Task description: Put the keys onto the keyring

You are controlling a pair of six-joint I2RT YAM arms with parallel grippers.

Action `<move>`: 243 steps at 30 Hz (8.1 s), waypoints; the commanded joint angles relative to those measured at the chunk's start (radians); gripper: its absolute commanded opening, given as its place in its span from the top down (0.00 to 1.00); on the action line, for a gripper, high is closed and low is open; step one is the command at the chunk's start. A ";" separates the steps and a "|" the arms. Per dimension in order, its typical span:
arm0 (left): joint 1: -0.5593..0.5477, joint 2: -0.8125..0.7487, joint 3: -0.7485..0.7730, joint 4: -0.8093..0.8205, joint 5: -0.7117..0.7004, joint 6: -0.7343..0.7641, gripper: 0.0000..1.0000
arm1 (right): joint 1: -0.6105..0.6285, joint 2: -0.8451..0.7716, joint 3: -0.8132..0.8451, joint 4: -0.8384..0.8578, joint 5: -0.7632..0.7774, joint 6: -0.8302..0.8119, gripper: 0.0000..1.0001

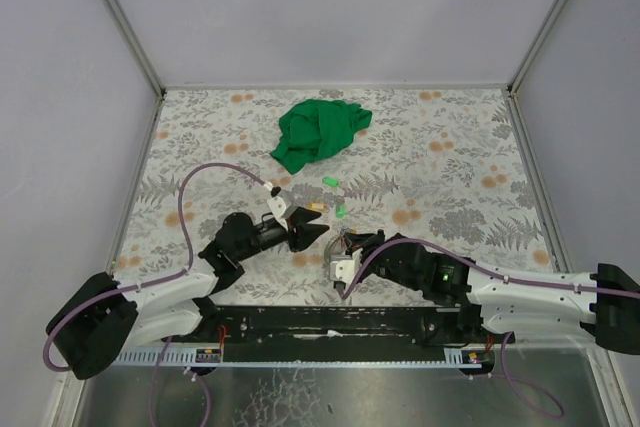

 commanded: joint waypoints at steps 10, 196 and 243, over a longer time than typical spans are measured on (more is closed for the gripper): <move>0.049 0.099 0.100 -0.010 0.321 0.151 0.58 | 0.011 -0.022 0.107 -0.064 -0.018 -0.093 1.00; 0.001 0.269 -0.117 0.443 0.232 -0.579 0.82 | -0.001 0.036 0.044 0.015 0.003 -0.052 1.00; -0.021 0.171 -0.105 0.276 0.131 -0.668 0.68 | -0.001 0.045 0.051 0.013 -0.015 -0.029 1.00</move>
